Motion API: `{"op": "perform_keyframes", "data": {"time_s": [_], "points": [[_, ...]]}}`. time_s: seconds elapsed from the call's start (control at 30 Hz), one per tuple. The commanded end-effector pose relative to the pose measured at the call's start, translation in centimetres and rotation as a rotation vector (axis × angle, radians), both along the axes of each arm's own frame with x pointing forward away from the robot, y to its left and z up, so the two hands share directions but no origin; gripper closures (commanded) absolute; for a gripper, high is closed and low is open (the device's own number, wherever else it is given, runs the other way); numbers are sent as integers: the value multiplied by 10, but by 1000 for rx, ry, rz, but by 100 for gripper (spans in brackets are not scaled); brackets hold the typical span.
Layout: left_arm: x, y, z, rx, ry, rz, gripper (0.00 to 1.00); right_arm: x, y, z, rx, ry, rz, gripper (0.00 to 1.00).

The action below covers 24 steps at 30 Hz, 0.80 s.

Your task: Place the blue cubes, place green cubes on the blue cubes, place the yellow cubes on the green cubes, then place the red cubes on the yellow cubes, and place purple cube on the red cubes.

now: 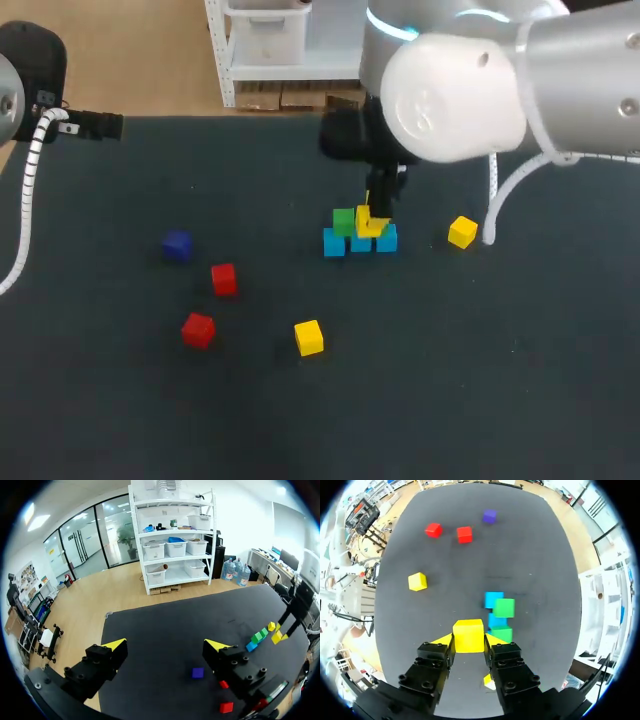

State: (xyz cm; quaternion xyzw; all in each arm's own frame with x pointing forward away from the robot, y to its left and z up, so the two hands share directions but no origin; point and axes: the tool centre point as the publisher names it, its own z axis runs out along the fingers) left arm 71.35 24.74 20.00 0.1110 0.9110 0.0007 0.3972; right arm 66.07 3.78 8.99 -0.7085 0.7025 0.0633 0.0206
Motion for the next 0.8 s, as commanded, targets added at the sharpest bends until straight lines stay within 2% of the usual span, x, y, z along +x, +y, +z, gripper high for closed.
{"op": "perform_keyframes", "data": {"time_s": [0.03, 0.47, 0.8], "points": [[1, 1, 0, -3, 3, -7, 0, 22, 8, -3, -18, 26, -12, 100], [1, 1, 0, -3, 3, -7, 0, 41, 10, -19, -68, 4, -52, 100], [1, 1, 0, -3, 3, -7, 0, 45, 3, -21, -74, -2, -68, 100]]}}
